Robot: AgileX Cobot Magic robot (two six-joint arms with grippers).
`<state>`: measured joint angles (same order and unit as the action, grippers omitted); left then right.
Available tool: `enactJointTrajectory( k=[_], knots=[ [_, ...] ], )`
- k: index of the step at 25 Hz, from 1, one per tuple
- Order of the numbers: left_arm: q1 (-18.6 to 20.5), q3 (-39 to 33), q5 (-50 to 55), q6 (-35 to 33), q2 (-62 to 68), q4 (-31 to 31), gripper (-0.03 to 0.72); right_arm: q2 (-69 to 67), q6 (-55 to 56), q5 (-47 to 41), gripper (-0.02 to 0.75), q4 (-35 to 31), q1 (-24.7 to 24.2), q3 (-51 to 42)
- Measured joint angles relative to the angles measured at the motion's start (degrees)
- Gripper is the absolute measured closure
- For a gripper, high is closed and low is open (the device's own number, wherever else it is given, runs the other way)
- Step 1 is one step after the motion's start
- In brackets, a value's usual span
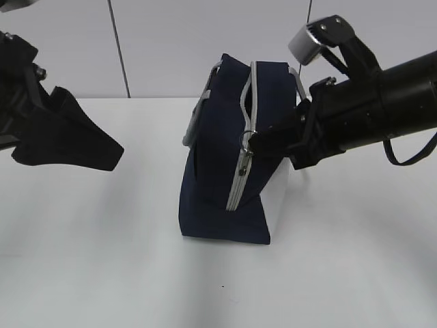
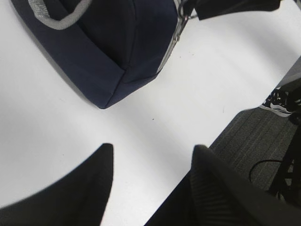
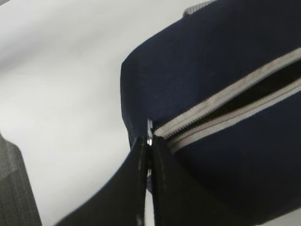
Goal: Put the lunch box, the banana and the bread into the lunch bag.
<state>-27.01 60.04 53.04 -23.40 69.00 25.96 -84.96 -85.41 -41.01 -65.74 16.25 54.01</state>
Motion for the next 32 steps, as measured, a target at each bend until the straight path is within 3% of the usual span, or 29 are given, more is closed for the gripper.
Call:
enactJointTrajectory(
  k=[7,14,19,32],
  knots=[
    [0.00,0.00,-0.02,-1.31,5.49,1.97,0.308,0.00,0.27,2.20,0.754,0.22,0.00,2.48],
    [0.00,0.00,-6.92,-18.68,7.02,13.55,0.308,0.00,0.40,2.29,0.754,0.40,0.00,5.30],
    [0.00,0.00,-12.15,-25.05,7.95,16.94,0.305,0.00,0.40,2.29,0.754,0.54,0.00,7.26],
    [0.00,-0.04,-16.82,-43.75,16.12,35.90,0.181,0.00,0.40,2.08,0.754,0.91,0.00,9.86]
  ],
)
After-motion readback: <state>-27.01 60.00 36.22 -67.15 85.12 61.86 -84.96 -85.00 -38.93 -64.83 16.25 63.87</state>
